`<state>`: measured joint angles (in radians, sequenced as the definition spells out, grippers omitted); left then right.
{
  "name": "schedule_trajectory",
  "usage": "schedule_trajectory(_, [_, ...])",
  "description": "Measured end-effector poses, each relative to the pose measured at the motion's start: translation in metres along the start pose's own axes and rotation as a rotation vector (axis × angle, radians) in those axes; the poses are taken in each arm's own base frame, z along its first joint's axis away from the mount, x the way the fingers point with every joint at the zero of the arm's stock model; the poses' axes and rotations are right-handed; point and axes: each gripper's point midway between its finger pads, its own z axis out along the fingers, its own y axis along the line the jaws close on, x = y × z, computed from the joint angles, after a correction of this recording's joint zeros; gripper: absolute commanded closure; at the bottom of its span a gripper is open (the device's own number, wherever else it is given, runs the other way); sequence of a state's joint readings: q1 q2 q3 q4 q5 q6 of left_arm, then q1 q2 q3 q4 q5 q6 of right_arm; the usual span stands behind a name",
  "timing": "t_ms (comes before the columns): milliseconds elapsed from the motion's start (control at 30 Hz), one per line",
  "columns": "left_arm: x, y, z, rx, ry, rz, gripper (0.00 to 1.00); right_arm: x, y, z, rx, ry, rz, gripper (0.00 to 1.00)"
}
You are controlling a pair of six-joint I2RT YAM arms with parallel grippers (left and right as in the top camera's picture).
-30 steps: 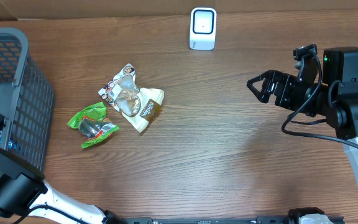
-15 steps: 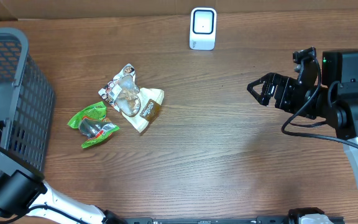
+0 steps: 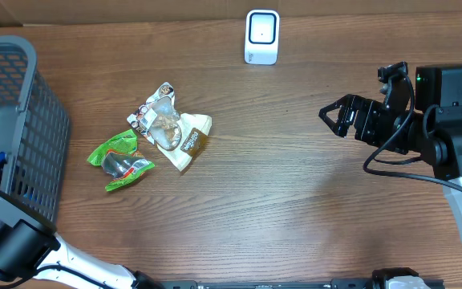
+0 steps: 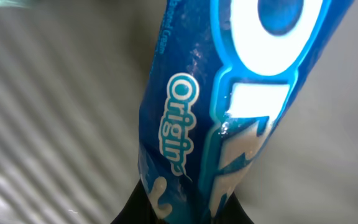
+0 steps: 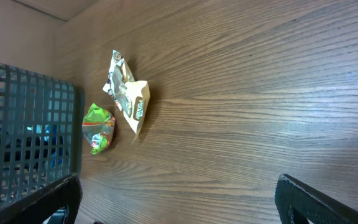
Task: Scan the item barcode
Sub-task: 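Reach the left gripper into the basket and grasp the blue Oreo pack, then carry the Oreo pack out and release it onto the snack pile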
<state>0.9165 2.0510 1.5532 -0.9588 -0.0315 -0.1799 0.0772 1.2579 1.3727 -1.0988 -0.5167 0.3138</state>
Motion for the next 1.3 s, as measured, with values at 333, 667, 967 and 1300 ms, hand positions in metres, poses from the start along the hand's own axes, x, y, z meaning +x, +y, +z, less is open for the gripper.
schedule_trajectory(333, [-0.061, -0.067, -0.136, 0.382, -0.145, 0.015, 0.96, 0.0, 0.0, 0.0, 0.0, 0.0, -0.001, 0.0])
schedule_trajectory(667, [-0.022, -0.126, -0.314, 0.605, -0.354, 0.227, 0.96, -0.001, 0.001, 0.0, -0.002, -0.005, -0.004, 0.0])
schedule_trajectory(967, [0.098, -0.256, -0.325, 0.642, -0.252, 0.692, 0.96, -0.001, 0.001, 0.0, -0.002, -0.006, -0.004, 0.0])
schedule_trajectory(1300, [0.204, -0.283, -0.198, 0.253, 0.115, 0.88, 0.96, -0.001, 0.0, 0.0, -0.001, -0.005, -0.003, 0.0])
